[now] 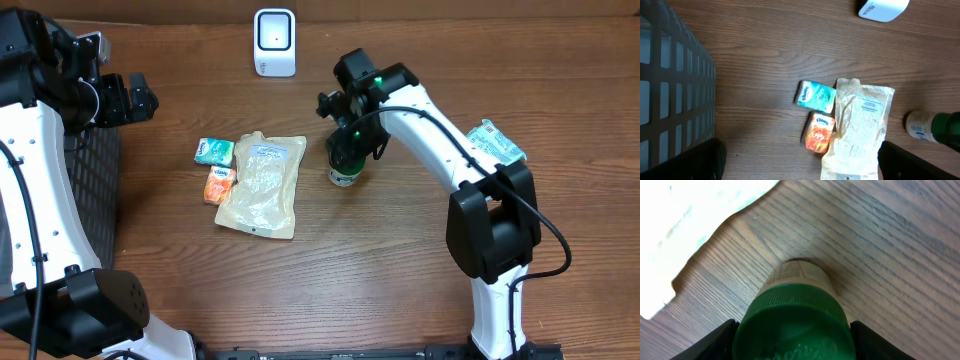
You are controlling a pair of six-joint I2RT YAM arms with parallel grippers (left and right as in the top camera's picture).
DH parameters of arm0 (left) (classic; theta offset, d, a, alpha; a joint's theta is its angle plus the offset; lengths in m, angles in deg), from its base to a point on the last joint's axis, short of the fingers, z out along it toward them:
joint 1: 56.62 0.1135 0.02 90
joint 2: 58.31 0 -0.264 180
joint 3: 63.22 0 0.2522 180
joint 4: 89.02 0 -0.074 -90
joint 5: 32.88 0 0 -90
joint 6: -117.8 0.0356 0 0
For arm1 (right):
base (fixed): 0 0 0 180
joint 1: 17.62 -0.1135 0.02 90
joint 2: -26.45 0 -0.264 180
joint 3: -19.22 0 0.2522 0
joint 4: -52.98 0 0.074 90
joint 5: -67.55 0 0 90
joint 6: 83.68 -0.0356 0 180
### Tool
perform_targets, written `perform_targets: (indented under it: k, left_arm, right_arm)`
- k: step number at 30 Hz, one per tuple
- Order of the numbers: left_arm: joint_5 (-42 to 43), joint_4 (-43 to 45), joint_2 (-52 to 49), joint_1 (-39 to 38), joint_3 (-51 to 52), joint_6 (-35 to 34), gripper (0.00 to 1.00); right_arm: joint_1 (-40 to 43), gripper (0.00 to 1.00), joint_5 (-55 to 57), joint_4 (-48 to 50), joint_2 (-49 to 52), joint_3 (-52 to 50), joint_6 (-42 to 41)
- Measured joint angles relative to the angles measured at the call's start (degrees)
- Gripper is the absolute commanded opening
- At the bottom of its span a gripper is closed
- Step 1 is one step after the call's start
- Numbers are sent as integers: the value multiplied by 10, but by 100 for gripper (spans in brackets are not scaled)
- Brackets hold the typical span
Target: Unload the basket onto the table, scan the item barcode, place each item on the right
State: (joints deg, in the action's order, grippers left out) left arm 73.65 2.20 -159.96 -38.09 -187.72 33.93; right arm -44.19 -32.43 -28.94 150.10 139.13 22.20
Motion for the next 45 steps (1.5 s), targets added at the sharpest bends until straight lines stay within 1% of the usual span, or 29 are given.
perform_targets:
  k: [2,5,6,9,14,17,25,29,34,36,37,45]
  left_arm:
    - [0,0,0,0,0,0,100]
    - [0,0,0,0,0,0,99]
    - [0,0,0,0,0,0,100]
    - [0,0,0,0,0,0,99]
    - [0,0,0,0,0,0,99]
    - [0,0,0,0,0,0,99]
    - [0,0,0,0,0,0,99]
    - [0,0,0,0,0,0,99]
    - [0,0,0,0,0,0,100]
    - [0,0,0,0,0,0,100]
    - [0,0,0,0,0,0,99]
    - [0,0,0,0,0,0,100]
  right_arm:
    - [1,69,-4,0,0,0,-14]
    - [0,74,-12,-1,0,0,-28]
    - [-1,78,-14,-2,0,0,-30]
    - [-1,100,-19,-2,0,0,-36]
    - [-1,100,-19,-6,0,0,-39]
    - [-1,100,-9,-31,1,10,-40]
    - [-2,100,12,-111,1,116,-73]
    - [-2,100,14,-150,1,131,-88]
    - [-3,100,3,-152,1,131,-95]
    - [-4,94,2,-145,1,131,-96]
    - [-5,93,0,-139,1,131,-96]
    - [-9,91,24,-111,1,131,-106]
